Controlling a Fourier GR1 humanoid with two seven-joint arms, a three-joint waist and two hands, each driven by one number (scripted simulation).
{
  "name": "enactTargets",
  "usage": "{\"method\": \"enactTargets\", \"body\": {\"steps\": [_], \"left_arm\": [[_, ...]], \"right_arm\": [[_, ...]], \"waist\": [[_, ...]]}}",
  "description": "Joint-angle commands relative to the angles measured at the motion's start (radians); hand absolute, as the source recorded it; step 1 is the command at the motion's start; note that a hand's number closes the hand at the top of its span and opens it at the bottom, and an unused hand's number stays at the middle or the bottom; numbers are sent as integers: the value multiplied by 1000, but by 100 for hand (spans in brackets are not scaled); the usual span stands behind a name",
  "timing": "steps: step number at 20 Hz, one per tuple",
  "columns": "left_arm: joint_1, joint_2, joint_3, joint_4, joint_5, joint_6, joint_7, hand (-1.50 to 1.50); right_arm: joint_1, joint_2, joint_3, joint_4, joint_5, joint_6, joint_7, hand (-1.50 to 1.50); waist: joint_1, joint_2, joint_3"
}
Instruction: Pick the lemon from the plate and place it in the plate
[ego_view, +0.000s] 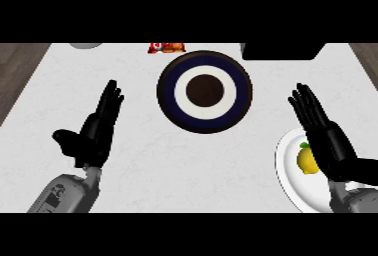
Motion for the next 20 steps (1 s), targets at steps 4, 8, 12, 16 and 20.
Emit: {"method": "enactTargets", "body": {"steps": [4,8,12,16,20], "left_arm": [[-69,172,64,-98,-35,-101,66,0],[-71,168,51,-65,-45,-111,29,0],[-77,207,85,-58,-21,-158,41,0],[-65,249,148,-57,23,-218,32,0],[-59,251,182,-57,7,-239,55,0]], "right_arm": [[-271,101,43,249,146,-76,83,150],[-187,-192,127,415,469,-178,192,150],[-188,144,161,505,554,-534,282,-150],[-172,314,92,505,527,-707,107,-150],[-153,248,52,391,545,-696,68,-150]], "waist": [[33,13,-18],[34,23,-49],[24,15,-19],[5,11,-18],[-15,7,-19]]}}
